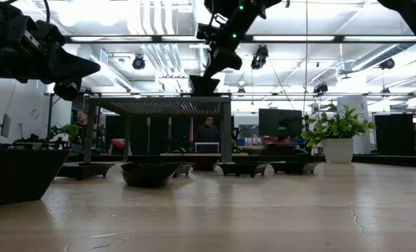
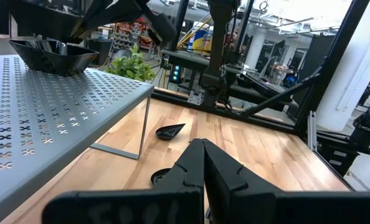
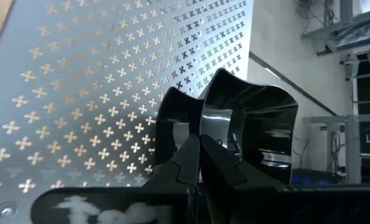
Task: Pick & Place Mini shaped plates
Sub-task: Stack the black distorted square plate on top of the other black distorted square plate on the shelf
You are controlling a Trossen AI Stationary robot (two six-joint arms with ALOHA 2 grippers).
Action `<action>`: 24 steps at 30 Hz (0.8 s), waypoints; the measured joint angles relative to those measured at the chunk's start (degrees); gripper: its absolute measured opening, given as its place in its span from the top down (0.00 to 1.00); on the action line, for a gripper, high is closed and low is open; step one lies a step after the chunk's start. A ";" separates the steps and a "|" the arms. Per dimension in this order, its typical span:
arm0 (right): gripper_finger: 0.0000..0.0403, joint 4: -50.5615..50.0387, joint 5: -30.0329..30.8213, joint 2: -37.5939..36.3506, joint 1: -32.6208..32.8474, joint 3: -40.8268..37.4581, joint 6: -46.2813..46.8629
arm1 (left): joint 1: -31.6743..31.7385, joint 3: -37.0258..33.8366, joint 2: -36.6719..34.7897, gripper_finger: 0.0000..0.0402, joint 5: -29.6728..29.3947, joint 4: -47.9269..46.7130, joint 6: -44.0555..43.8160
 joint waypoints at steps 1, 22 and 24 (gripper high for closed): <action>0.98 0.43 0.04 0.00 -0.04 -0.06 0.19 | -0.02 0.02 0.00 0.99 0.00 -0.01 0.01; 0.98 -0.77 2.47 0.44 -0.20 -0.87 2.60 | -0.02 0.02 0.00 0.99 0.00 -0.01 -0.01; 0.98 -0.52 2.36 0.44 -0.20 -0.96 3.16 | 0.00 0.00 0.00 0.99 0.00 -0.01 0.01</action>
